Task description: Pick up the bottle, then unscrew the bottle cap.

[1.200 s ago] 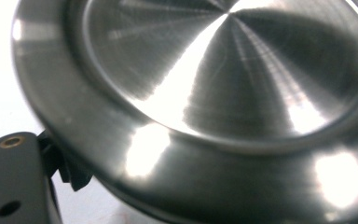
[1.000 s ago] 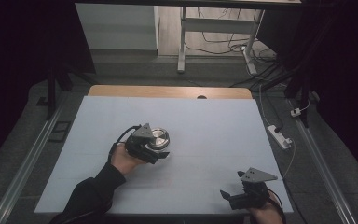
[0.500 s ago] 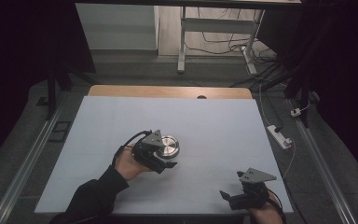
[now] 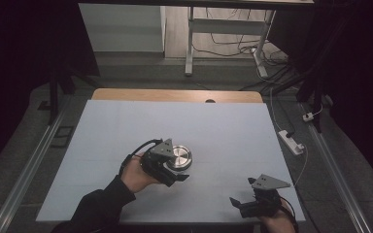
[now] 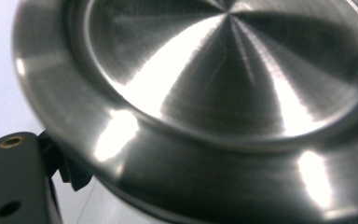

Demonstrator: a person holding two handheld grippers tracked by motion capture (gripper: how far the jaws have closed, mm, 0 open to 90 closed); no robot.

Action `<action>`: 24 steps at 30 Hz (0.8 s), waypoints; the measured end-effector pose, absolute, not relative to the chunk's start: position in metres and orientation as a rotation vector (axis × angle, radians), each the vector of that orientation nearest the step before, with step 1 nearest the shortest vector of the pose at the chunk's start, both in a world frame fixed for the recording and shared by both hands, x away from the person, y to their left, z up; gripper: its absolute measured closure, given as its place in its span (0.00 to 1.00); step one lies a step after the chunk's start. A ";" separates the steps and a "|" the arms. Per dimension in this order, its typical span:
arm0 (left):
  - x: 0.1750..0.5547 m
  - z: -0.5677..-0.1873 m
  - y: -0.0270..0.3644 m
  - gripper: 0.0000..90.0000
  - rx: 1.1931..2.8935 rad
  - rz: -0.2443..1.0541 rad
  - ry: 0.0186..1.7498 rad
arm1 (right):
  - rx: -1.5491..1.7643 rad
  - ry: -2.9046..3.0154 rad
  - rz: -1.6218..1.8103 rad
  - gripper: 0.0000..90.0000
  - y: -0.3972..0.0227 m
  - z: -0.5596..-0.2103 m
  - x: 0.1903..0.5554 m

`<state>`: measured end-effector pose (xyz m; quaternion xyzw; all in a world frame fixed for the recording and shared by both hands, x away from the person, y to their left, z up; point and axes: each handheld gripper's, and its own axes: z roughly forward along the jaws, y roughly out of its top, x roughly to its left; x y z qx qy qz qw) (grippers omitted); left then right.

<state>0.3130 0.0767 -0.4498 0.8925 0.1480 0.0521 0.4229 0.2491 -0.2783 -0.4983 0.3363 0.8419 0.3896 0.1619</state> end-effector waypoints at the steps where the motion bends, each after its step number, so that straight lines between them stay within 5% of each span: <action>1: 0.313 -0.450 0.076 0.17 2.239 0.129 0.366 | 0.961 2.399 1.114 0.03 -0.278 -0.498 0.249; 24: 0.310 -0.449 0.082 0.17 2.245 0.148 0.408 | 0.977 2.387 1.195 0.01 -0.280 -0.494 0.249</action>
